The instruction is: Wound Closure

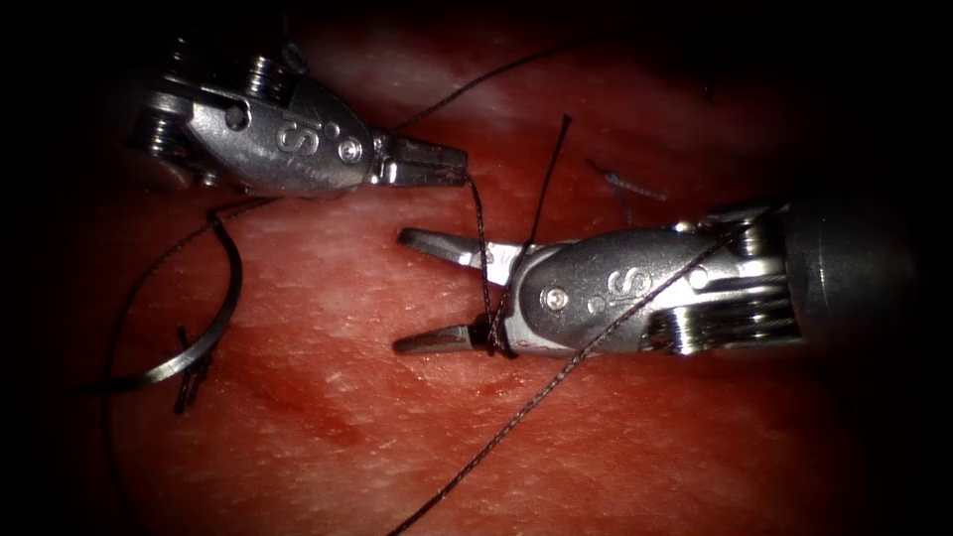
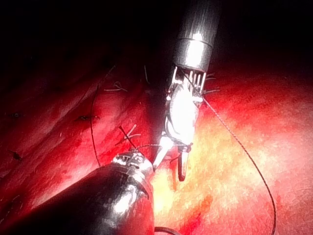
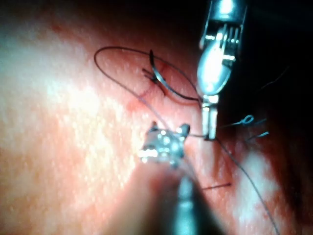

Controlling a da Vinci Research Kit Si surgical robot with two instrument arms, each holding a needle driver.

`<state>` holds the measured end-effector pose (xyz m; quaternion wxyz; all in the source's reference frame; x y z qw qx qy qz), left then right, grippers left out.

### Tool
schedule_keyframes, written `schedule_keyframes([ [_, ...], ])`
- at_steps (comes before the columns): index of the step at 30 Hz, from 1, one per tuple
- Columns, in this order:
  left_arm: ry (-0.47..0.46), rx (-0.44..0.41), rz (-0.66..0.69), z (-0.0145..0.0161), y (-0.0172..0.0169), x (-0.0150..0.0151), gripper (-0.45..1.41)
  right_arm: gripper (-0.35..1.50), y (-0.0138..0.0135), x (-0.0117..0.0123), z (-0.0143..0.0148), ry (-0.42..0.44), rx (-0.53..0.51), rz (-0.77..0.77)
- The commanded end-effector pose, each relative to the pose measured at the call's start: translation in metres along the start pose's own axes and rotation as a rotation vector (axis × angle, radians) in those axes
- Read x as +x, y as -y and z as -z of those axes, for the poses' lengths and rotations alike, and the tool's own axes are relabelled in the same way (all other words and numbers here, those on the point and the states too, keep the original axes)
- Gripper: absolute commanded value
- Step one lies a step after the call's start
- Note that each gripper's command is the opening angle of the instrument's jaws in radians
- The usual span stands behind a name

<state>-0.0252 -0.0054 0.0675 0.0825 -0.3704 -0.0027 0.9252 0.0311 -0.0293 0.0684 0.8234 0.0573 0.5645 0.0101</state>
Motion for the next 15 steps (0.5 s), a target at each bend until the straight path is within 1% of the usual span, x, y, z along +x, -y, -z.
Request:
schedule_keyframes([
  [1, -0.004, 0.000, 0.003, -0.0009, -0.0001, -0.0001, -0.45, 0.34, -0.0001, -0.0002, -0.0002, -0.020, -0.006, -0.012],
  [4, -0.019, -0.021, 0.017, -0.0016, -0.0010, -0.0009, -0.45, 0.22, -0.0006, -0.0003, 0.0010, -0.116, -0.034, -0.060],
  [6, -0.025, -0.028, 0.017, -0.0018, -0.0014, -0.0010, -0.45, 0.22, -0.0008, -0.0005, 0.0018, -0.147, -0.057, -0.077],
  [7, -0.029, -0.031, 0.021, -0.0020, -0.0019, -0.0012, -0.45, 0.22, -0.0008, -0.0008, 0.0025, -0.186, -0.079, -0.104],
  [10, -0.034, -0.033, 0.027, -0.0021, -0.0022, -0.0013, -0.45, 0.22, -0.0009, -0.0009, 0.0029, -0.199, -0.099, -0.115],
  [11, -0.035, -0.033, 0.024, -0.0022, -0.0024, -0.0013, -0.45, 0.24, -0.0011, -0.0010, 0.0030, -0.201, -0.108, -0.123],
  [12, -0.037, -0.038, 0.023, -0.0023, -0.0032, -0.0013, -0.45, 0.41, -0.0014, -0.0011, 0.0031, -0.210, -0.135, -0.142],
  [14, -0.040, -0.040, 0.025, -0.0021, -0.0042, -0.0010, -0.45, 0.54, -0.0017, -0.0013, 0.0032, -0.221, -0.165, -0.161],
  [15, -0.040, -0.040, 0.025, -0.0021, -0.0042, -0.0010, -0.45, 0.54, -0.0017, -0.0013, 0.0032, -0.221, -0.165, -0.161],
])
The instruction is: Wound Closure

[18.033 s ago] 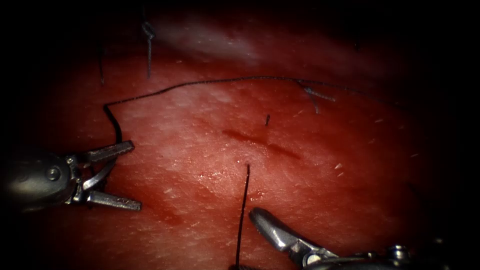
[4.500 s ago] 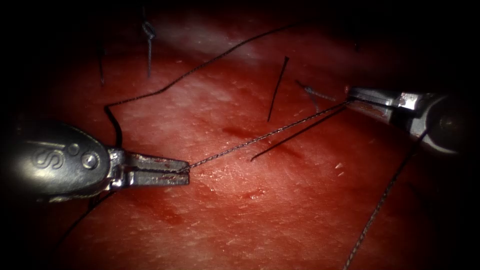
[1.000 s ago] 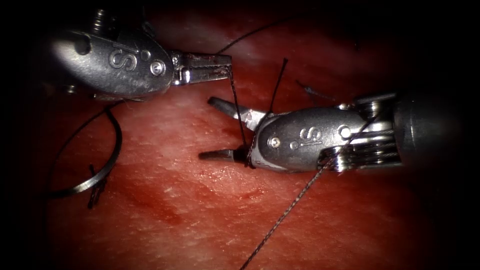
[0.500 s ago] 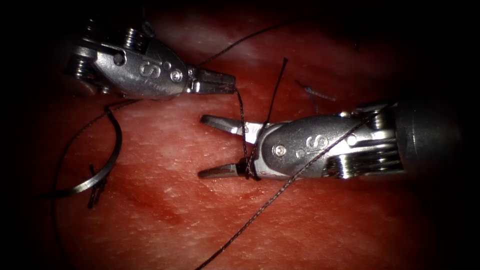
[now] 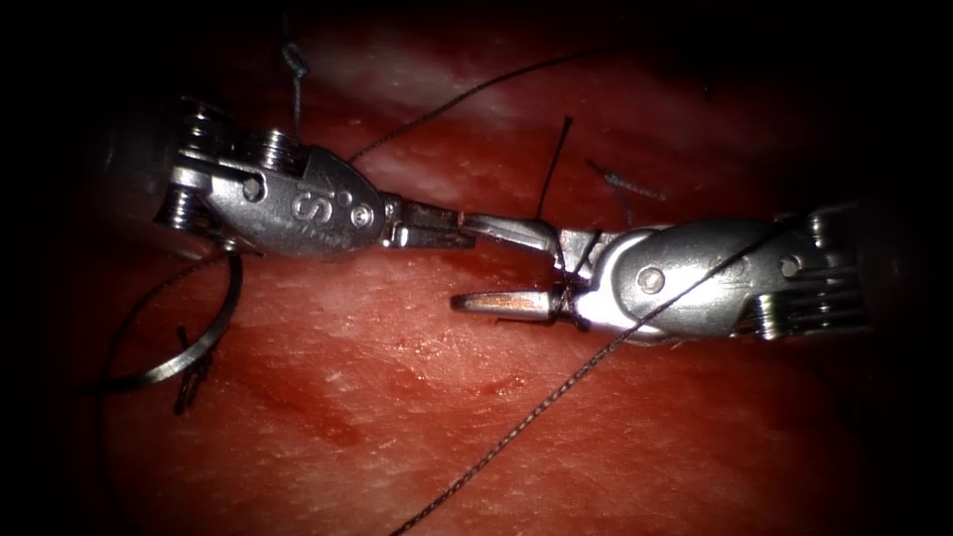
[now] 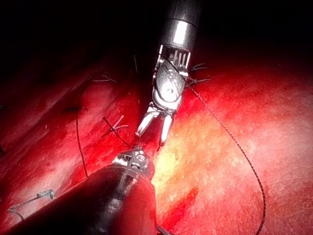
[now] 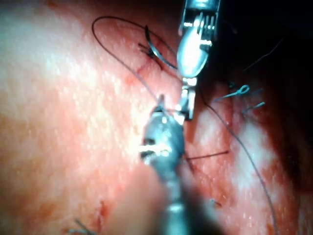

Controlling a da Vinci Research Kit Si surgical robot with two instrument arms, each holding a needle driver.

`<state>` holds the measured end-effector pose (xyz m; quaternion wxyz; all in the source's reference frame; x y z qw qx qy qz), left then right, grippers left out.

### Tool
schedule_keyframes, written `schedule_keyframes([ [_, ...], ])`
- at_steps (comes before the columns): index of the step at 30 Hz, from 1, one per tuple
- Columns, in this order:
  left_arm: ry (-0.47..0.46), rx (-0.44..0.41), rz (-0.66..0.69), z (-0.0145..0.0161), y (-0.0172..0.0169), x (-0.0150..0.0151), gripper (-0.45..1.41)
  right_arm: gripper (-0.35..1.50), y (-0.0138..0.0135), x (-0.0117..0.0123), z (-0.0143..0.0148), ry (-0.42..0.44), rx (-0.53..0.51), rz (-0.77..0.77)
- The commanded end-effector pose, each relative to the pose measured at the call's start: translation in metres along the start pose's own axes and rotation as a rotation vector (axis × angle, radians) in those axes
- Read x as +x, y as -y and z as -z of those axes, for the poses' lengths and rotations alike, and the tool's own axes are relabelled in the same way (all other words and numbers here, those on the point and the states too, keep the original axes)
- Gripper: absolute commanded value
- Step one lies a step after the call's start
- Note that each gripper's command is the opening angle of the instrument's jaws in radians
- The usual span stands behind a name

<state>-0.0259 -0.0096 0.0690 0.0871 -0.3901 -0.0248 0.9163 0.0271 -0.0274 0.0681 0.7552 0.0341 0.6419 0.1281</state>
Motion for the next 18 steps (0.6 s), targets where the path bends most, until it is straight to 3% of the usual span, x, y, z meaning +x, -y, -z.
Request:
schedule_keyframes([
  [1, -0.001, 0.001, -0.003, -0.0008, -0.0004, 0.0002, -0.45, 0.56, 0.0000, -0.0004, -0.0006, -0.004, -0.011, -0.006],
  [11, 0.009, -0.016, -0.011, 0.0000, -0.0048, 0.0017, -0.45, 0.62, -0.0017, -0.0004, 0.0012, 0.005, -0.189, -0.109],
  [18, 0.010, -0.023, -0.005, 0.0008, -0.0061, 0.0030, -0.45, 0.66, -0.0022, -0.0013, 0.0027, 0.088, -0.304, -0.224],
])
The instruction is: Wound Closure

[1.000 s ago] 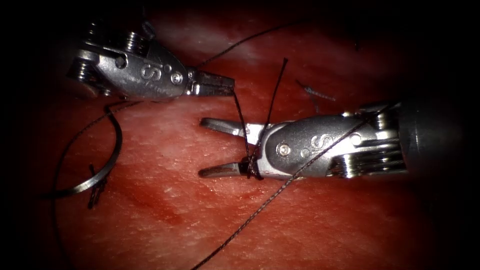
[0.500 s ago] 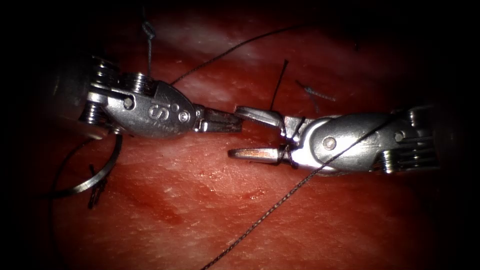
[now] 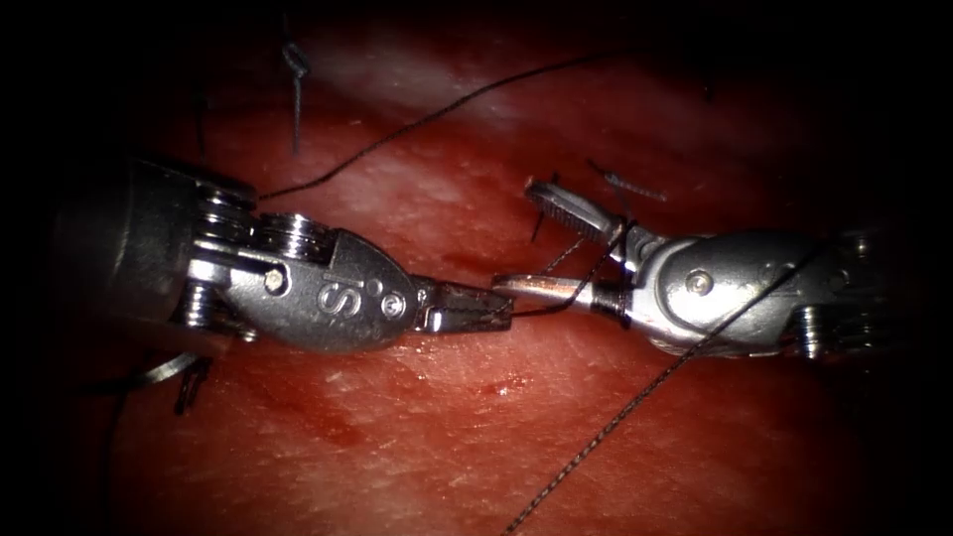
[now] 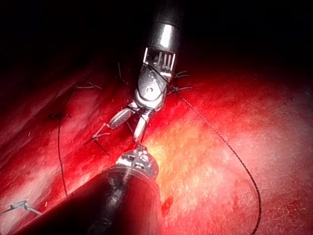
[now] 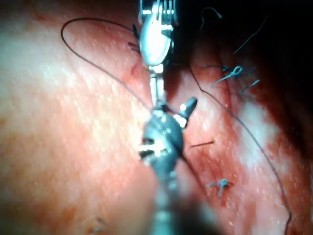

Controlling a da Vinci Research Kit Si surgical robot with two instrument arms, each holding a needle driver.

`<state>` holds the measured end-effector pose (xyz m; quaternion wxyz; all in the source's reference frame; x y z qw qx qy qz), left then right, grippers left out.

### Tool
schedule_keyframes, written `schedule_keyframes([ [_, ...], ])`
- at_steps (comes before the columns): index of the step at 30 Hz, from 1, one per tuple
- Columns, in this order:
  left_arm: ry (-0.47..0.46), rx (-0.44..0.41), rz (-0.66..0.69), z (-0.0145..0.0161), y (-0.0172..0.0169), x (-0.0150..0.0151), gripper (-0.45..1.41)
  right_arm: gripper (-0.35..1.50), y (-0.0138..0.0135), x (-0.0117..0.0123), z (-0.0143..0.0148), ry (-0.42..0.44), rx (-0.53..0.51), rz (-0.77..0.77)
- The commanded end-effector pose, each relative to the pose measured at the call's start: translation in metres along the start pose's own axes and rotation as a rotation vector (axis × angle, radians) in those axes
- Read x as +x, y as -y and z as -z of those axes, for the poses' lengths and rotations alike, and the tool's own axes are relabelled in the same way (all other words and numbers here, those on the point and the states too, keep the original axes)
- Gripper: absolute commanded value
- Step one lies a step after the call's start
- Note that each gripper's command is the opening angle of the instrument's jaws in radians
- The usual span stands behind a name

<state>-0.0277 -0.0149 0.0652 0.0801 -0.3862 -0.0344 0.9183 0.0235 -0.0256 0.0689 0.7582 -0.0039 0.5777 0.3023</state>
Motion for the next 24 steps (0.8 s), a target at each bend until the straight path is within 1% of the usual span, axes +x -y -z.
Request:
schedule_keyframes([
  [1, 0.000, 0.000, 0.002, -0.0007, -0.0002, 0.0003, -0.45, 0.69, 0.0003, -0.0008, -0.0005, 0.032, -0.013, -0.029],
  [2, 0.000, 0.001, 0.004, -0.0008, -0.0002, 0.0005, -0.45, 0.67, 0.0003, -0.0012, -0.0006, 0.043, -0.017, -0.043],
  [3, 0.001, 0.002, 0.005, -0.0011, -0.0002, 0.0007, -0.45, 0.52, 0.0004, -0.0017, -0.0007, 0.061, -0.018, -0.073],
  [5, 0.001, 0.003, 0.006, -0.0013, 0.0000, 0.0009, -0.45, 0.44, 0.0004, -0.0023, -0.0008, 0.083, -0.023, -0.104],
  [7, 0.001, 0.004, 0.007, -0.0015, 0.0001, 0.0010, -0.45, 0.44, 0.0003, -0.0027, -0.0009, 0.096, -0.047, -0.126],
  [9, 0.001, 0.006, 0.008, -0.0019, 0.0003, 0.0011, -0.45, 0.39, 0.0004, -0.0037, -0.0011, 0.142, -0.094, -0.166],
  [11, 0.001, 0.006, 0.008, -0.0020, 0.0004, 0.0012, -0.45, 0.39, 0.0005, -0.0040, -0.0012, 0.158, -0.106, -0.180],
  [12, 0.000, 0.005, 0.007, -0.0023, 0.0009, 0.0011, -0.45, 0.37, 0.0005, -0.0043, -0.0014, 0.181, -0.126, -0.212],
  [13, 0.000, 0.005, 0.007, -0.0023, 0.0009, 0.0011, -0.45, 0.37, 0.0005, -0.0043, -0.0014, 0.181, -0.126, -0.212],
  [14, -0.004, 0.002, 0.006, -0.0025, 0.0013, 0.0010, -0.45, 0.39, 0.0004, -0.0046, -0.0014, 0.198, -0.145, -0.251],
  [17, -0.003, 0.004, 0.010, -0.0029, 0.0022, 0.0008, -0.45, 0.39, 0.0001, -0.0049, -0.0012, 0.207, -0.185, -0.311],
  [19, -0.006, 0.002, 0.019, -0.0034, 0.0030, 0.0005, -0.45, 0.44, 0.0000, -0.0052, -0.0010, 0.220, -0.222, -0.369],
  [21, -0.007, 0.002, 0.018, -0.0036, 0.0033, 0.0004, -0.45, 0.56, 0.0000, -0.0055, -0.0009, 0.244, -0.247, -0.391],
  [22, -0.007, 0.002, 0.018, -0.0036, 0.0033, 0.0004, -0.45, 0.56, 0.0000, -0.0055, -0.0009, 0.244, -0.247, -0.391],
  [24, -0.007, 0.003, 0.022, -0.0039, 0.0038, 0.0002, -0.45, 0.67, 0.0000, -0.0060, -0.0010, 0.271, -0.276, -0.432],
])
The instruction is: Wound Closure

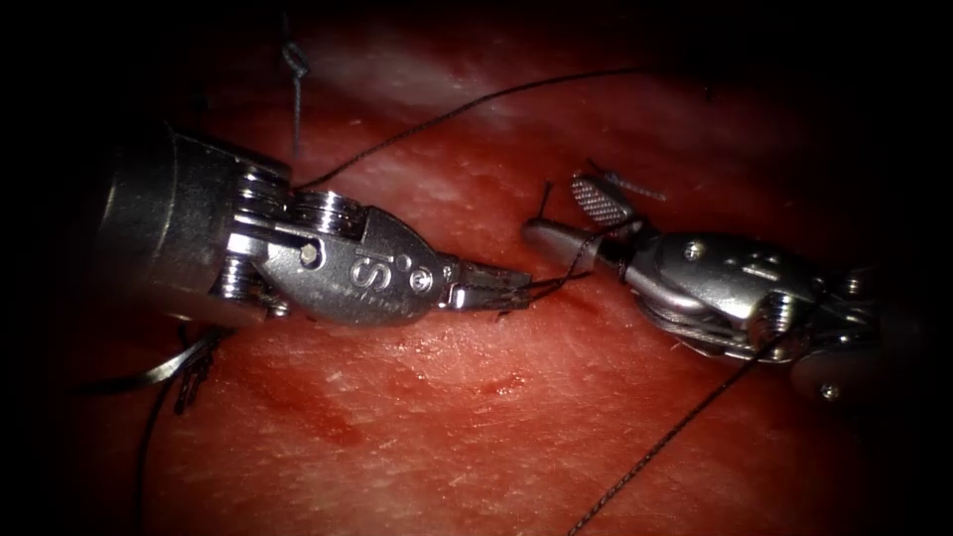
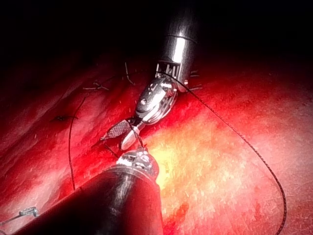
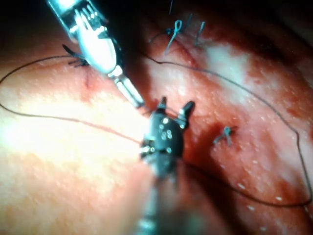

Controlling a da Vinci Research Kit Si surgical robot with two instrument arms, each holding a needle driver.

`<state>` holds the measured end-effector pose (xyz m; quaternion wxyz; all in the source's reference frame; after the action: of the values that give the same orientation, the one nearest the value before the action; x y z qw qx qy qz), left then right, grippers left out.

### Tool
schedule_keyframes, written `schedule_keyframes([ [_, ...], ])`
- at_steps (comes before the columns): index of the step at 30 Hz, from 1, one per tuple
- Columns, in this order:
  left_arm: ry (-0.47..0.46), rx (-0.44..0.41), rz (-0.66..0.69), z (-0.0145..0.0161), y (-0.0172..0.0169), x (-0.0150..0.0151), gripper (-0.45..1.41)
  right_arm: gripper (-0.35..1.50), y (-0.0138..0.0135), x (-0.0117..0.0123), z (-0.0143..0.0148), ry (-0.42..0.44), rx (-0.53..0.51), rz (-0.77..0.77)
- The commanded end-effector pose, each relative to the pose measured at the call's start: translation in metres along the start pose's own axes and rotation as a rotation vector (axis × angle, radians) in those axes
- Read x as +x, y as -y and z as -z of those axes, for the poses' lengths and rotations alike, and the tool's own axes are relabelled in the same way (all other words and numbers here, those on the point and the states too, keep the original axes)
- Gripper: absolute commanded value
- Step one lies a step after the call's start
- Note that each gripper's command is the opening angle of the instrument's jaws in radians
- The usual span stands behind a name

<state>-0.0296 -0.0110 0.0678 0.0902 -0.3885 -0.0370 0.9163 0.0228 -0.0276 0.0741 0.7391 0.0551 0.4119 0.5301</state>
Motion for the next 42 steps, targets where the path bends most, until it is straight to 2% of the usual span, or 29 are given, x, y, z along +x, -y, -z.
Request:
schedule_keyframes([
  [1, -0.001, 0.000, 0.000, -0.0008, 0.0000, 0.0000, -0.45, 0.69, 0.0005, -0.0007, -0.0008, 0.015, 0.005, -0.019],
  [5, -0.002, -0.001, 0.005, -0.0009, 0.0002, -0.0001, -0.45, 0.76, 0.0009, -0.0013, -0.0019, 0.025, 0.011, -0.074],
  [9, -0.003, -0.002, 0.004, -0.0009, 0.0004, -0.0002, -0.45, 0.66, 0.0013, -0.0015, -0.0028, 0.048, -0.002, -0.130],
  [11, -0.004, -0.002, 0.003, -0.0009, 0.0004, -0.0003, -0.45, 0.54, 0.0014, -0.0013, -0.0032, 0.047, -0.008, -0.144],
  [14, -0.004, -0.003, 0.002, -0.0008, 0.0004, -0.0004, -0.45, 0.51, 0.0013, -0.0006, -0.0044, 0.036, -0.070, -0.201],
  [15, -0.005, -0.004, 0.002, -0.0007, 0.0003, -0.0004, -0.45, 0.37, 0.0011, -0.0005, -0.0045, 0.036, -0.083, -0.214],
  [16, -0.004, -0.004, 0.006, -0.0005, 0.0003, -0.0006, -0.45, -0.22, 0.0010, -0.0003, -0.0046, 0.033, -0.099, -0.250],
  [17, -0.001, -0.002, 0.010, -0.0002, 0.0003, -0.0008, -0.45, -0.35, 0.0010, -0.0004, -0.0043, 0.027, -0.122, -0.301],
  [19, 0.000, -0.002, 0.032, 0.0001, 0.0006, -0.0011, -0.45, -0.35, 0.0014, -0.0009, -0.0036, 0.035, -0.172, -0.306],
  [25, 0.014, 0.012, 0.098, 0.0002, 0.0027, -0.0015, -0.45, -0.35, 0.0020, -0.0008, -0.0033, 0.039, -0.176, -0.298],
  [29, 0.050, 0.003, 0.148, -0.0002, 0.0049, -0.0025, -0.45, -0.35, 0.0025, -0.0006, -0.0028, -0.026, -0.168, -0.287],
  [34, 0.136, -0.015, 0.215, -0.0028, 0.0092, -0.0049, -0.45, -0.35, 0.0045, -0.0004, -0.0007, -0.119, -0.220, -0.206],
  [35, 0.136, -0.015, 0.215, -0.0028, 0.0092, -0.0049, -0.45, -0.35, 0.0045, -0.0004, -0.0007, -0.119, -0.220, -0.206],
  [39, 0.190, -0.021, 0.256, -0.0053, 0.0129, -0.0062, -0.45, -0.35, 0.0061, -0.0003, -0.0010, -0.137, -0.230, -0.147],
  [42, 0.204, -0.014, 0.264, -0.0060, 0.0142, -0.0059, -0.45, -0.35, 0.0066, -0.0005, -0.0011, -0.137, -0.234, -0.130],
])
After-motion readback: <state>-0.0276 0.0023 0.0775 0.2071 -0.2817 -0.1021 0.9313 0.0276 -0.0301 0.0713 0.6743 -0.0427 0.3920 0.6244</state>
